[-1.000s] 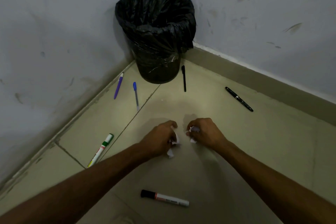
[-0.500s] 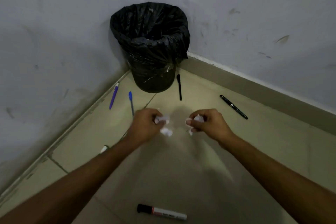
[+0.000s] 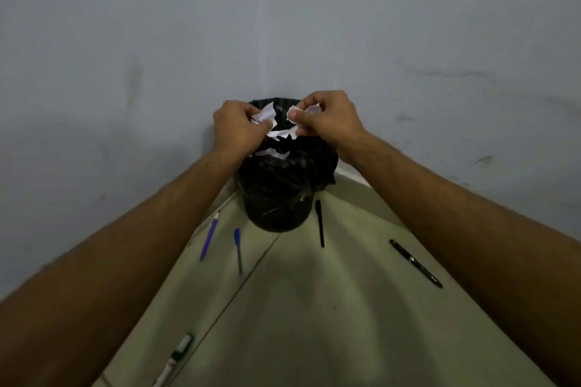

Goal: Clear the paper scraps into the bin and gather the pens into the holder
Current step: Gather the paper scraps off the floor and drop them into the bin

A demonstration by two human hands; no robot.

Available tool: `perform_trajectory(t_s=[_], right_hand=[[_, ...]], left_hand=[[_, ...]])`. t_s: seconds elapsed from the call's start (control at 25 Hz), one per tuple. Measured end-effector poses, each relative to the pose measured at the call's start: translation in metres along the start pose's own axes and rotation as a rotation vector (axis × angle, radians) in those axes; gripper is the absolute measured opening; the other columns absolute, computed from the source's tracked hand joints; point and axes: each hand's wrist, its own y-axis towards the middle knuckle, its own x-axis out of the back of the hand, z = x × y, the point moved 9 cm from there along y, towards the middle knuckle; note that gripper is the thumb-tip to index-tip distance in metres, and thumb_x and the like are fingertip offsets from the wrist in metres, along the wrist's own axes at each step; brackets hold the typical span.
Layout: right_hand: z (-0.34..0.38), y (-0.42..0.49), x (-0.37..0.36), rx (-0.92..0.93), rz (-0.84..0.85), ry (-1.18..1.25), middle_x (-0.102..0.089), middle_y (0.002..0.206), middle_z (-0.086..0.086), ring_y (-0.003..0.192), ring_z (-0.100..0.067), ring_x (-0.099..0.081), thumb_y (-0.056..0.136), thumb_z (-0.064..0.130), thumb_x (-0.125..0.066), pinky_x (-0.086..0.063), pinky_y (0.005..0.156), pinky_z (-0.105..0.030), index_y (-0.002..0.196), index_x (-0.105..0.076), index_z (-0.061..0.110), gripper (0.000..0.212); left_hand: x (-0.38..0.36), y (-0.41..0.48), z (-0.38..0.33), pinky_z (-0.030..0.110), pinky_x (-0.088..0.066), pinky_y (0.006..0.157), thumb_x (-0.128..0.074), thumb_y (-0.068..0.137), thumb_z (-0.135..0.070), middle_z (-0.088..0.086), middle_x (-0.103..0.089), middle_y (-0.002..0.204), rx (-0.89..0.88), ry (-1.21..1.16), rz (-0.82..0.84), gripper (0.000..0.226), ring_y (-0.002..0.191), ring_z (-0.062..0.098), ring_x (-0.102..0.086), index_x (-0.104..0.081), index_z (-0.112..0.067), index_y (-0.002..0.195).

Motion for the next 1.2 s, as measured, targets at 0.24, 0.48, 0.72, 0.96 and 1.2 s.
perform_trajectory(t_s=[0.24,0.48,0.72,0.96,1.2], right_hand=[[-0.004,0.057,-0.033,0.046,0.018,-0.325,-0.071,0.071,-0.012,0.064,-0.023,-0.072,0.076,0.012,-0.078,-0.062,0.07,-0.037,0.079,-0.072,0.005,0.009],[-0.025,0.072,-0.068,-0.118,0.37,-0.618,-0.072,0.101,-0.017,0.09,-0.03,-0.069,0.081,0.002,-0.065,-0.06,0.083,-0.045,0.105,-0.073,0.004,0.025],[-0.016,0.059,-0.06,-0.105,0.309,-0.57,-0.071,0.107,-0.022,0.084,-0.028,-0.065,0.08,-0.004,-0.052,-0.052,0.07,-0.032,0.105,-0.073,-0.002,0.033],[-0.005,0.016,-0.015,0.008,0.068,-0.422,-0.075,0.095,-0.004,0.086,-0.013,-0.067,0.081,0.002,-0.061,-0.056,0.08,-0.025,0.095,-0.078,0.015,0.025],[-0.032,-0.027,0.011,-0.143,-0.048,-0.054,-0.07,0.101,0.002,0.094,-0.012,-0.067,0.078,0.021,-0.077,-0.056,0.088,-0.032,0.107,-0.07,0.022,0.03]], left_hand=[[-0.039,0.049,0.028,0.027,-0.043,0.064,-0.07,0.074,-0.018,0.017,-0.071,0.084,0.033,0.262,0.136,0.017,0.081,0.03,-0.068,-0.072,-0.005,0.084],[-0.066,0.058,0.025,0.035,-0.051,0.068,-0.066,0.077,-0.01,0.019,-0.069,0.094,0.005,0.489,0.477,0.02,0.084,0.033,-0.065,-0.068,-0.002,0.095],[-0.058,0.052,0.019,0.036,-0.056,0.078,-0.06,0.08,-0.008,0.018,-0.065,0.099,0.038,0.517,0.496,0.021,0.092,0.031,-0.064,-0.065,0.0,0.099],[-0.026,0.025,0.006,0.027,-0.052,0.085,-0.057,0.077,-0.003,0.011,-0.069,0.099,0.085,0.319,0.327,0.024,0.099,0.026,-0.066,-0.072,-0.008,0.095],[-0.007,-0.022,-0.007,0.029,-0.054,0.089,-0.064,0.085,-0.018,0.003,-0.071,0.107,-0.018,0.065,0.203,0.033,0.093,0.014,-0.067,-0.067,-0.014,0.117]])
